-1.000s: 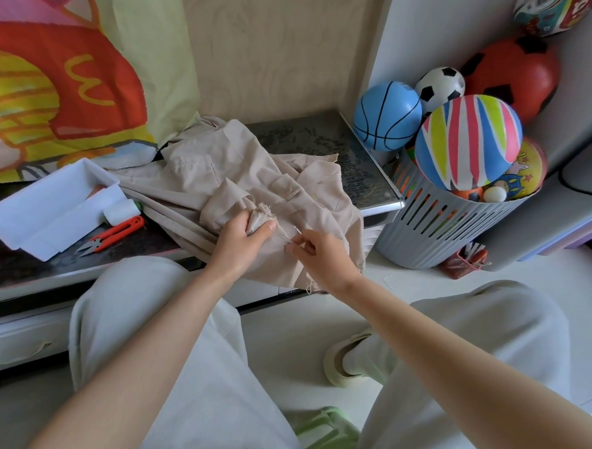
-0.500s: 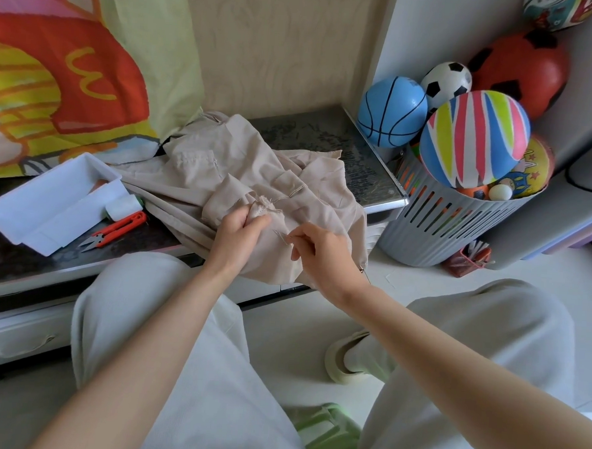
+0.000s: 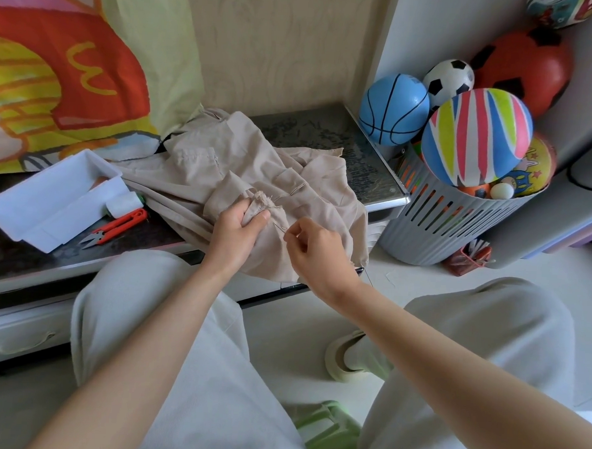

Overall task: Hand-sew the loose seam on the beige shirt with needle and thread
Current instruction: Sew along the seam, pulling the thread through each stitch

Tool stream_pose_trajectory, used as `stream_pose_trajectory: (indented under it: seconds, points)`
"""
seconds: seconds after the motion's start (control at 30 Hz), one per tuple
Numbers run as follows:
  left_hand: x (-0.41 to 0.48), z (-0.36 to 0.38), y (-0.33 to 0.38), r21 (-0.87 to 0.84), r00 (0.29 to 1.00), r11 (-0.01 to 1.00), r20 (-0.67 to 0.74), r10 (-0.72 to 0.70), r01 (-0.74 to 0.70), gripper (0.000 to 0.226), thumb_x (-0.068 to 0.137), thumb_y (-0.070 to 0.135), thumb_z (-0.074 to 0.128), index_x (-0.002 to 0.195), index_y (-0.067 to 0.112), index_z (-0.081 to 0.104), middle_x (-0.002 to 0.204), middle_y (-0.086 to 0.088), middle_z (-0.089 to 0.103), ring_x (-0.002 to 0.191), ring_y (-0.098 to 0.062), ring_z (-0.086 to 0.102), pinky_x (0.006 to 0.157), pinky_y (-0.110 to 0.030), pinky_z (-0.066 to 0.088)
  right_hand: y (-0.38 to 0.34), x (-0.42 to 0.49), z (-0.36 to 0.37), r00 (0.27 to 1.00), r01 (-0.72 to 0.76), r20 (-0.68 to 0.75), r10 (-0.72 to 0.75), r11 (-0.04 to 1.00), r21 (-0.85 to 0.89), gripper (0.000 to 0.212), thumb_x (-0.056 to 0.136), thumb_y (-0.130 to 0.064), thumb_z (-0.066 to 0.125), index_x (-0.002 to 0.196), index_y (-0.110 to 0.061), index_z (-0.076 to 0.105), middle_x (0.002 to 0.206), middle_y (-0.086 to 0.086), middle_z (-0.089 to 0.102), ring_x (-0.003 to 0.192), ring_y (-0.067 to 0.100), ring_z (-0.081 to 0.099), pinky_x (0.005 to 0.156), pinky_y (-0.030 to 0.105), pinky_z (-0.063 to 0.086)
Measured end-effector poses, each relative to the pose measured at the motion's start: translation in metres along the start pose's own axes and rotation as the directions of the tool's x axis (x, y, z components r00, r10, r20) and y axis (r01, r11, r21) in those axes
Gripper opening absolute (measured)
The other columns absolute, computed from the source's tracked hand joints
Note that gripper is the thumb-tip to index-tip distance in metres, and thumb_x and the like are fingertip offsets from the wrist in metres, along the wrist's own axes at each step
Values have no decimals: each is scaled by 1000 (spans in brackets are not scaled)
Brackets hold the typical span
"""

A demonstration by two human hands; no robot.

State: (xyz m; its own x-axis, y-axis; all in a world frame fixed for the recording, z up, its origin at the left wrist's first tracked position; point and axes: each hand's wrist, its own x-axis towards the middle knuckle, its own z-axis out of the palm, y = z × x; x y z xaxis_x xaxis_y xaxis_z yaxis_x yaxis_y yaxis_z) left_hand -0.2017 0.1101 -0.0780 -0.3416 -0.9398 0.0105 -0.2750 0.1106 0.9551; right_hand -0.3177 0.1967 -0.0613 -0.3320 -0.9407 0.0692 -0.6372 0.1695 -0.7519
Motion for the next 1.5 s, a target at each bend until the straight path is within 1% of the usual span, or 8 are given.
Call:
stream_pose_trajectory:
  seconds: [0.17, 0.37, 0.53, 0.63, 0.8, 1.07, 1.33, 1.5]
  points:
    - [0, 0, -2, -13, 1000, 1000, 12, 24, -24, 19, 93, 13, 55, 92, -5, 59, 52, 12, 43, 47, -2, 37, 48, -18, 30, -1, 2, 2, 1000, -17, 14, 17, 1000, -10, 15, 93, -16, 46, 92, -9, 59, 65, 1, 54, 64, 19, 47, 64, 33, 40]
    - [-5, -1, 4, -30, 991, 993, 74, 114, -112, 11, 92, 4, 56, 96, -3, 63, 94, -15, 69, 87, -12, 58, 83, -23, 45, -6, 10, 9, 998, -54, 13, 53, 998, 32, 21, 96, -18, 45, 98, -3, 58, 79, 16, 65, 77, 31, 59, 67, 34, 41]
    - [-8, 0, 7, -21, 990, 991, 56, 133, -132, 7, 92, 2, 55, 92, 2, 63, 82, 7, 64, 80, 0, 56, 78, -11, 43, -9, 11, 15, 988, -152, 38, 148, 969, 196, 17, 97, -25, 45, 99, -9, 49, 79, 11, 67, 73, 20, 63, 71, 35, 48]
    - [-5, -3, 5, -6, 991, 992, 30, 128, -128, 8, 93, 6, 56, 91, 0, 61, 85, -6, 66, 83, -5, 56, 79, -16, 43, -10, 3, 14, 990, -139, 84, 116, 913, 384, 6, 99, -16, 44, 97, -11, 41, 67, 1, 62, 50, 2, 52, 55, 20, 45]
    - [-1, -4, 2, 9, 988, 988, -3, 154, -154, 31, 85, 24, 57, 88, -7, 58, 88, -24, 63, 83, -16, 53, 79, -34, 44, -8, -10, 7, 997, -32, 71, 2, 903, 428, 13, 96, 2, 36, 100, -11, 39, 75, 3, 64, 61, 6, 55, 64, 21, 50]
    - [-8, -2, 9, -35, 984, 987, 81, 159, -157, 25, 91, 2, 57, 87, 25, 63, 85, 12, 67, 82, 3, 59, 80, -12, 45, -13, 1, 9, 991, -134, 80, 109, 824, 550, 22, 94, -1, 48, 87, -19, 39, 69, 3, 66, 56, 4, 62, 58, 16, 50]
    - [-7, -3, 9, 7, 978, 983, 98, 182, -183, 12, 93, 6, 56, 93, 14, 65, 85, 11, 66, 79, 3, 59, 78, -15, 44, 2, 10, -10, 984, -167, -14, 180, 935, 314, 21, 90, -12, 54, 111, -13, 54, 98, -5, 58, 84, 5, 55, 77, 19, 46]
    - [-12, 0, 13, -62, 957, 986, 240, 165, -154, 25, 93, 3, 55, 97, 26, 65, 90, 22, 66, 85, 14, 59, 79, -7, 40, -12, 21, -17, 943, -331, 238, 235, 746, 577, 35, 94, -8, 47, 61, -12, 56, 57, -2, 49, 53, 6, 46, 58, 13, 42]
